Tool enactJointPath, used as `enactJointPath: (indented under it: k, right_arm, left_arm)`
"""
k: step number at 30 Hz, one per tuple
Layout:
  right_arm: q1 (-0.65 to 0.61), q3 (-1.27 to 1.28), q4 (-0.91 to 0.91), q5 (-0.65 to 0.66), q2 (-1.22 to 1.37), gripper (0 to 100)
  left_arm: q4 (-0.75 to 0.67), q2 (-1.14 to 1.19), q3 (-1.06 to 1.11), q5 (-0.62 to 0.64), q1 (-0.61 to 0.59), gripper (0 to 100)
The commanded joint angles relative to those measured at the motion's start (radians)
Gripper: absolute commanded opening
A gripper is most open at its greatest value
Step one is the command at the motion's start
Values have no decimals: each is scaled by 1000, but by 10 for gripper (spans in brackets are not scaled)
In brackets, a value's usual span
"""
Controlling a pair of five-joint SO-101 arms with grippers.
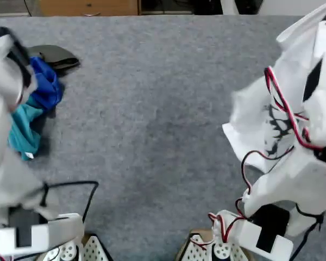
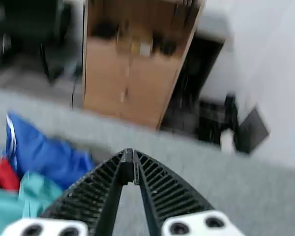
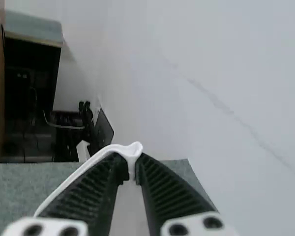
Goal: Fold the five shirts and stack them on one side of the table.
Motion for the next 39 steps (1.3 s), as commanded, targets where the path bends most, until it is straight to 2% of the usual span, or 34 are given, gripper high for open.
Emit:
enactJointPath:
  k: [1, 3, 10, 13, 15, 18, 23, 31, 35, 39]
  right_arm:
    - [-116, 16, -3, 84, -22, 3]
    - [-243, 8, -6, 115, -22, 2]
    - [-737, -104, -11, 117, -18, 2]
    - [-883, -174, -32, 115, -15, 2]
    - [-923, -196, -75, 89, -15, 2]
    - [-895, -196, -104, 83, -15, 2]
    - [-731, -90, -95, 83, -13, 2]
    - [-438, 472, -141, 91, -13, 2]
    - [-341, 883, -345, 91, -13, 2]
    - [-271, 1311, -740, 92, -12, 2]
  left_arm:
    - [0, -12, 143, 12, 11, 19]
    - [2, -5, 167, 14, -15, 19]
    - [3, -12, 193, 106, -276, 19]
    - [8, -5, 195, 157, -373, 19]
    - [8, -7, 221, 175, -407, 19]
    - [8, -13, 285, 183, -411, 19]
    - [8, -13, 342, 183, -410, 19]
    - [8, -13, 400, 181, -302, 19]
    - [6, -13, 520, 184, -187, 19]
    - [-34, -7, 651, 175, -31, 19]
